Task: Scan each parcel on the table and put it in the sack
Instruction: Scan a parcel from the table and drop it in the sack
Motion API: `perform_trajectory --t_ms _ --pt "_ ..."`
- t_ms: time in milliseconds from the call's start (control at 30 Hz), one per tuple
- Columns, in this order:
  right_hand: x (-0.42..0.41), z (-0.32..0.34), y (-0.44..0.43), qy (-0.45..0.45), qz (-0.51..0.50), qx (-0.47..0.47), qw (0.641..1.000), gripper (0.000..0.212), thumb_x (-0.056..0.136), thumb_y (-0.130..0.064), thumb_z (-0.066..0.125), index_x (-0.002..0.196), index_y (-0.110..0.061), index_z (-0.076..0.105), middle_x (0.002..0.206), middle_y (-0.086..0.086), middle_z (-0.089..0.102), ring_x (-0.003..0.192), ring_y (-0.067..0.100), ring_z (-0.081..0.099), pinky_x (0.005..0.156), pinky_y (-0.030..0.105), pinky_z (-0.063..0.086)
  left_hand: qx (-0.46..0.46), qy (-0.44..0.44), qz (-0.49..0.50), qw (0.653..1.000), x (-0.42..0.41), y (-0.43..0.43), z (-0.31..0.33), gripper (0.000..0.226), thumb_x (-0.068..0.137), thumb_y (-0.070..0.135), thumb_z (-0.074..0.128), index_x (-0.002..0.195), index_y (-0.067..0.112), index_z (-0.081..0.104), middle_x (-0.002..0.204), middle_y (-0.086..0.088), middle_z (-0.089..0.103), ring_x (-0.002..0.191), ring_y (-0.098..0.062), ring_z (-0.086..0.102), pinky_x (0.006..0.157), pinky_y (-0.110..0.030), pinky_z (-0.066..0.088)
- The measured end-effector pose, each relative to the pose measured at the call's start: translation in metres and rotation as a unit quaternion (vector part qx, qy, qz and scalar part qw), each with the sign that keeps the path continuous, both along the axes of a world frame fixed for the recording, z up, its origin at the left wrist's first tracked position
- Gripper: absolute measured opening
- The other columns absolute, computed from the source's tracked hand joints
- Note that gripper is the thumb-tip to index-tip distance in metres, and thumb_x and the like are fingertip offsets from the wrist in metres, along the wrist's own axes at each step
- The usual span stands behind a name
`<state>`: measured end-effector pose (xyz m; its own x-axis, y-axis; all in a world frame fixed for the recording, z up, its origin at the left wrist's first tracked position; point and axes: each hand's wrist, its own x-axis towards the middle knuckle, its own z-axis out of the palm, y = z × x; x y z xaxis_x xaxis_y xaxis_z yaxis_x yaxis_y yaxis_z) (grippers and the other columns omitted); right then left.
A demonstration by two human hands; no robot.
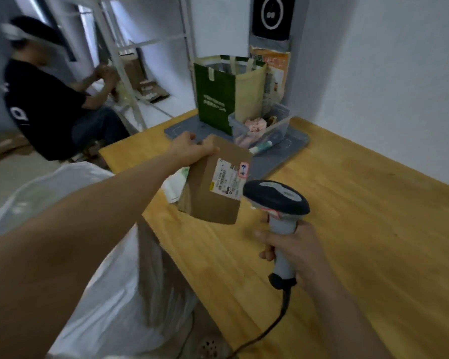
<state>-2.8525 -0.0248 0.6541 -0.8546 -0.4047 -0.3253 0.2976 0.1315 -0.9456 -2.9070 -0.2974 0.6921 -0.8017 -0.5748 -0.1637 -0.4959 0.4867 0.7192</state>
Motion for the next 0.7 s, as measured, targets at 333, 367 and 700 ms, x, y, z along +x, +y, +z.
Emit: perform_trajectory --t_ms 333,367,700 --pt "0.046 -0.016 -0.134 -0.010 0.165 0.031 0.986 0.015 0.079 0.000 0.070 0.068 -0.008 0.064 0.060 0.011 0.062 0.059 0.027 0.061 0.066 0.043 0.058 -0.034 0.110 0.295 0.949 0.191 -0.159 -0.005 0.106 0.047 0.067 0.058 0.143 0.028 0.037 0.136 -0.009 0.046 0.120 -0.027 0.051 0.099 -0.040 0.048" --pt "0.048 -0.020 -0.148 0.001 0.171 0.049 0.984 0.015 0.078 -0.002 0.071 0.067 -0.009 0.063 0.064 0.013 0.066 0.065 0.031 0.064 0.073 0.046 0.058 -0.031 0.103 0.305 0.946 0.207 -0.172 -0.011 0.104 0.047 0.068 0.059 0.142 0.029 0.038 0.135 -0.009 0.046 0.119 -0.027 0.051 0.098 -0.042 0.048" --pt "0.086 -0.094 -0.322 0.198 0.541 0.245 0.780 0.080 0.076 -0.008 0.068 0.147 -0.019 0.032 0.137 0.003 0.052 0.123 0.019 0.050 0.102 0.032 0.043 0.018 0.012 0.346 0.938 0.301 -0.266 -0.096 0.078 0.074 0.043 0.078 0.133 0.011 0.039 0.108 0.000 0.052 0.095 -0.017 0.053 0.059 -0.020 0.040"
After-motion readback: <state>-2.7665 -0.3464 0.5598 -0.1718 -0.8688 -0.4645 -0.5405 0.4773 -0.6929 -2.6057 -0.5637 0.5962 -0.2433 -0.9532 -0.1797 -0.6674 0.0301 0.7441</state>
